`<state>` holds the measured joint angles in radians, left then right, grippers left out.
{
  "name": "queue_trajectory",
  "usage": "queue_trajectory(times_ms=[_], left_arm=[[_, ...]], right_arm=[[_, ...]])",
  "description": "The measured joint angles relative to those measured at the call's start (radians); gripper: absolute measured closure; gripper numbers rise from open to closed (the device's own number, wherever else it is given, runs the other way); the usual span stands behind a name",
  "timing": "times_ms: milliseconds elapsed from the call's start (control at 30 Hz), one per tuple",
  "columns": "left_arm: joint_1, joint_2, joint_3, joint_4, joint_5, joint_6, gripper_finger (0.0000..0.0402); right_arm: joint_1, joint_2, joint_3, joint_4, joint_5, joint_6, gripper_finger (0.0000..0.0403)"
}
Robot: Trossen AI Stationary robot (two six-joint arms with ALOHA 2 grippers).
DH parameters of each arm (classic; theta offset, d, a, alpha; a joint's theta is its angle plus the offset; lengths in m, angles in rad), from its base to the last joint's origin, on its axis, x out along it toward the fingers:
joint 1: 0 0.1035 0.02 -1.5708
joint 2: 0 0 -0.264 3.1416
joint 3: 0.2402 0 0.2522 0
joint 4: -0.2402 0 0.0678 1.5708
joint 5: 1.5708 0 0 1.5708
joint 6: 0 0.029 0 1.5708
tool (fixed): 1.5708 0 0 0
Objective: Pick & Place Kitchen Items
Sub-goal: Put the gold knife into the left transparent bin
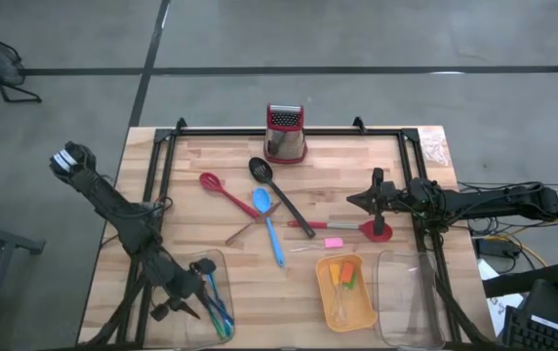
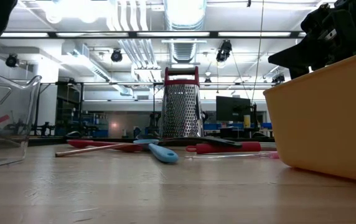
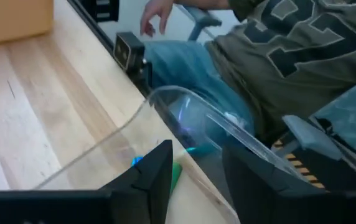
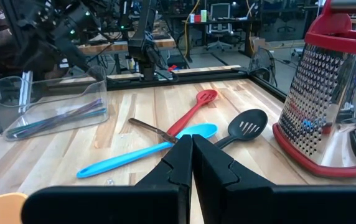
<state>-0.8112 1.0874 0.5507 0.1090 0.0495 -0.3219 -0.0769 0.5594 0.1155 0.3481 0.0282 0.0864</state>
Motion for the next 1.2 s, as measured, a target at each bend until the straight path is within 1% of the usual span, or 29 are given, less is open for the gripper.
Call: queue_trajectory(times_ms=[100, 233, 333, 467, 567, 667, 733, 800, 900, 1033, 1200], left_arm=[[0.0, 0.0, 0.0, 0.007, -0.033, 0.029, 0.0257], [0.0, 0.0, 0.0, 0.017, -0.142, 0.102, 0.0257], [0.0, 0.0, 0.0, 0.04, -0.262, 0.121, 0.0257], [0.0, 0.0, 0.0, 0.081, -0.404, 0.1, 0.0257], [0.003, 0.0, -0.001, 0.146, -0.546, 0.109, 0.0257], [0.004, 0.0, -0.001, 0.18, -0.705, 0.066, 0.0258], [0.004, 0.0, -0.001, 0.191, -0.784, 0.042, 0.0259], [0.004, 0.004, -0.001, 0.189, -0.815, 0.034, 0.0259], [0.004, 0.015, -0.001, 0.197, -0.817, 0.026, 0.0259], [0.005, 0.023, -0.001, 0.232, -0.818, 0.06, 0.0259], [0.005, 0.025, -0.001, 0.231, -0.818, 0.063, 0.0259]], right_arm=[[0.0, 0.0, 0.0, 0.0, 0.0, 0.0, 0.0394], [0.0, 0.0, 0.0, 0.0, 0.0, 0.0, 0.0394], [0.0, 0.0, 0.0, 0.0, 0.0, 0.0, 0.0394], [0.0, 0.0, 0.0, 0.0, 0.0, 0.0, 0.0394], [0.0, 0.0, 0.0, 0.0, 0.0, 0.0, 0.0394], [0.0, 0.0, 0.0, 0.0, 0.0, 0.0, 0.0394], [0.0, 0.0, 0.0, 0.0, 0.0, 0.0, 0.0394], [0.0, 0.0, 0.0, 0.0, 0.0, 0.0, 0.0394], [0.0, 0.0, 0.0, 0.0, 0.0, 0.0, 0.0394], [0.0, 0.0, 0.0, 0.0, 0.0, 0.0, 0.0394], [0.0, 0.0, 0.0, 0.0, 0.0, 0.0, 0.0394]])
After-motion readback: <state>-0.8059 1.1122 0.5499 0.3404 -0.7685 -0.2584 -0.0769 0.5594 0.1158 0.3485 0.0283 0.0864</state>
